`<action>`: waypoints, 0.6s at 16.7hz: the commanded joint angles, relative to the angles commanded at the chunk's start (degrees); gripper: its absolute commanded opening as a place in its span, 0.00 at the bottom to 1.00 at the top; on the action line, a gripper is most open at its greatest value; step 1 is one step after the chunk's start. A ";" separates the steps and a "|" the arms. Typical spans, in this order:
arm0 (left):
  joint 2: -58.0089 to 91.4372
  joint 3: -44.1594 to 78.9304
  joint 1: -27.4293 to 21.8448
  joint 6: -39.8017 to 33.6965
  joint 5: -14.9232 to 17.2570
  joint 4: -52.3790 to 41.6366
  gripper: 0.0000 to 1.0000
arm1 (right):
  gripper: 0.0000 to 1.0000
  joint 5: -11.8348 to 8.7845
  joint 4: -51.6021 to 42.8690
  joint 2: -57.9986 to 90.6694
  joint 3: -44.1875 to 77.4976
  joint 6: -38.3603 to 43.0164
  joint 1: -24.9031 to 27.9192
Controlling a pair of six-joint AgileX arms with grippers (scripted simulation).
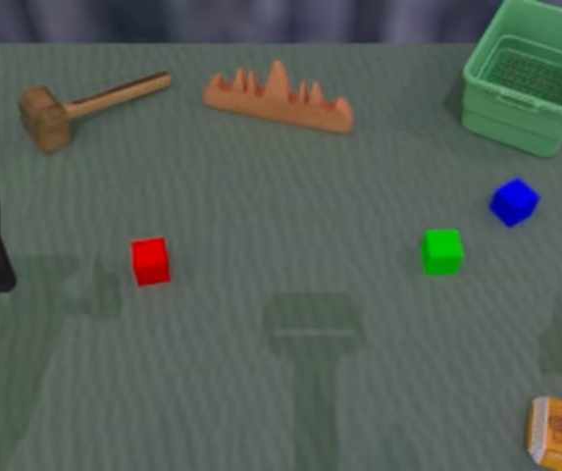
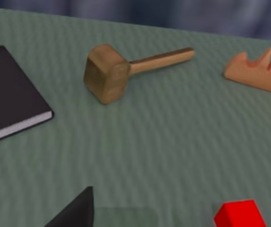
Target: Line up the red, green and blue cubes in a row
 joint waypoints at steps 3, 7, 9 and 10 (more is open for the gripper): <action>19.72 13.70 -2.72 -4.26 -0.03 -9.69 1.00 | 1.00 0.00 0.00 0.00 0.00 0.00 0.00; 45.42 31.75 -6.43 -9.93 0.06 -22.69 1.00 | 1.00 0.00 0.00 0.00 0.00 0.00 0.00; 56.62 40.08 -8.15 -12.55 0.11 -28.57 1.00 | 1.00 0.00 0.00 0.00 0.00 0.00 0.00; 61.57 43.99 -8.95 -13.76 0.13 -31.26 1.00 | 1.00 0.00 0.00 0.00 0.00 0.00 0.00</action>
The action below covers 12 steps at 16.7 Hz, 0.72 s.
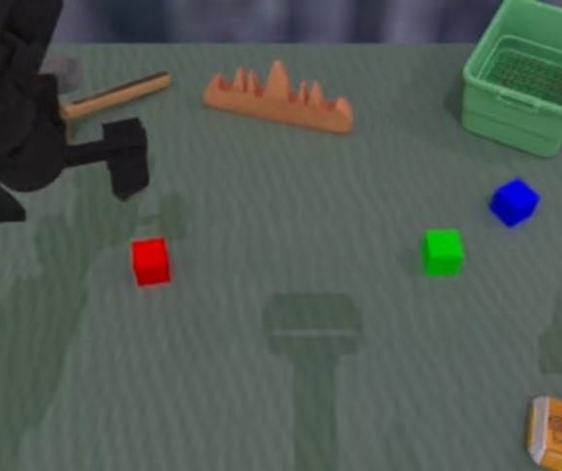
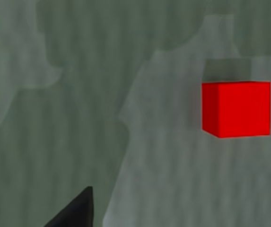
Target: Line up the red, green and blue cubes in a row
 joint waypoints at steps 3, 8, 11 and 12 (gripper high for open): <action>12.71 10.58 -2.09 -3.19 0.03 -6.84 1.00 | 1.00 0.00 0.00 0.00 0.00 0.00 0.00; 25.65 21.76 -4.19 -6.41 -0.06 -13.34 1.00 | 1.00 0.00 0.00 0.00 0.00 0.00 0.00; 26.87 22.96 -4.42 -6.75 -0.07 -13.98 1.00 | 1.00 0.00 0.00 0.00 0.00 0.00 0.00; 26.87 22.96 -4.42 -6.75 -0.07 -13.98 1.00 | 1.00 0.00 0.00 0.00 0.00 0.00 0.00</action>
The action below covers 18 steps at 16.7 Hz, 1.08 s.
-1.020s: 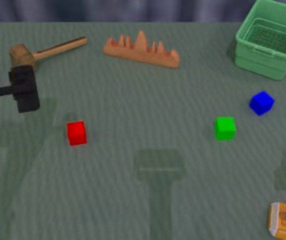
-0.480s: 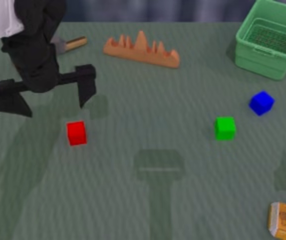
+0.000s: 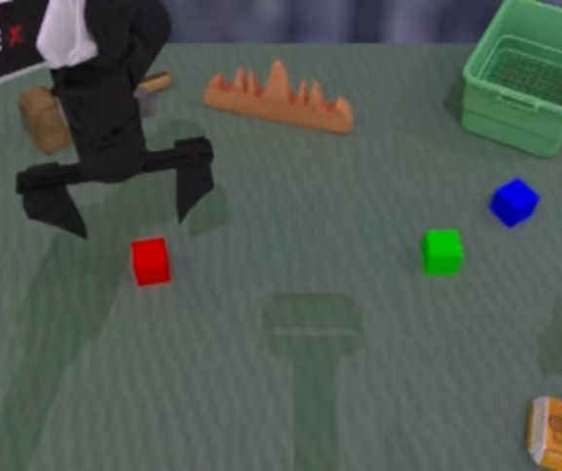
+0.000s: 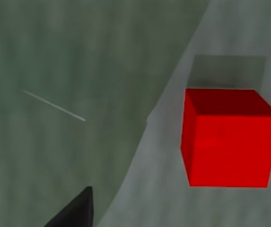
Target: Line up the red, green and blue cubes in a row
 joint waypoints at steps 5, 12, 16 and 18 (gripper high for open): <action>0.84 -1.71 0.20 0.21 0.01 2.43 1.00 | 1.00 0.00 0.00 0.00 0.00 0.00 0.00; 6.91 -9.73 0.10 0.19 0.06 16.77 1.00 | 1.00 0.00 0.00 0.00 0.00 0.00 0.00; 7.21 -10.05 0.09 0.18 0.07 17.26 1.00 | 1.00 0.00 0.00 0.00 0.00 0.00 0.00; 7.21 -10.05 0.09 0.18 0.07 17.26 0.85 | 1.00 0.00 0.00 0.00 0.00 0.00 0.00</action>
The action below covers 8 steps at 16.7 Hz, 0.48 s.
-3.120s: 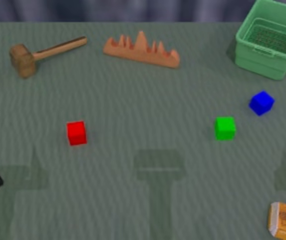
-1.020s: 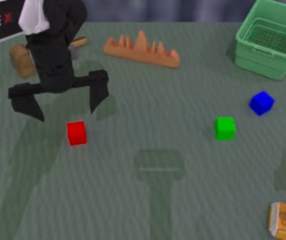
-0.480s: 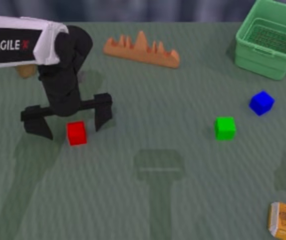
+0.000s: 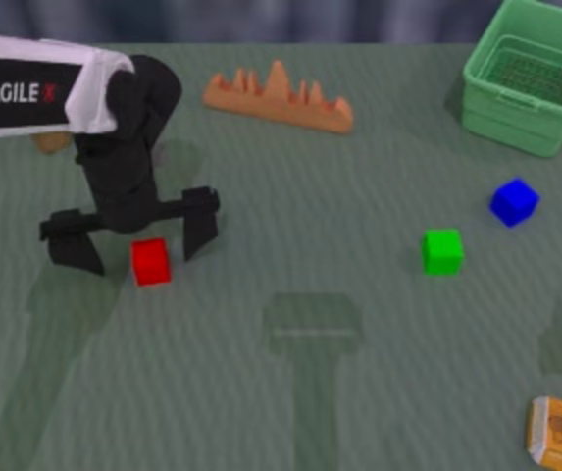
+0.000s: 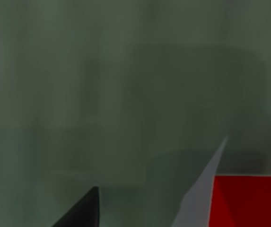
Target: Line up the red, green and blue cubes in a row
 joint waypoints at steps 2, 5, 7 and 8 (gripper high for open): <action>0.00 0.00 0.00 0.00 0.00 0.00 0.70 | 1.00 0.00 0.00 0.00 0.00 0.00 0.00; 0.00 0.00 0.00 0.00 0.00 0.00 0.47 | 1.00 0.00 0.00 0.00 0.00 0.00 0.00; 0.00 0.00 0.00 0.00 0.00 0.00 0.32 | 1.00 0.00 0.00 0.00 0.00 0.00 0.00; 0.00 0.00 0.00 0.00 0.00 0.00 0.25 | 1.00 0.00 0.00 0.00 0.00 0.00 0.00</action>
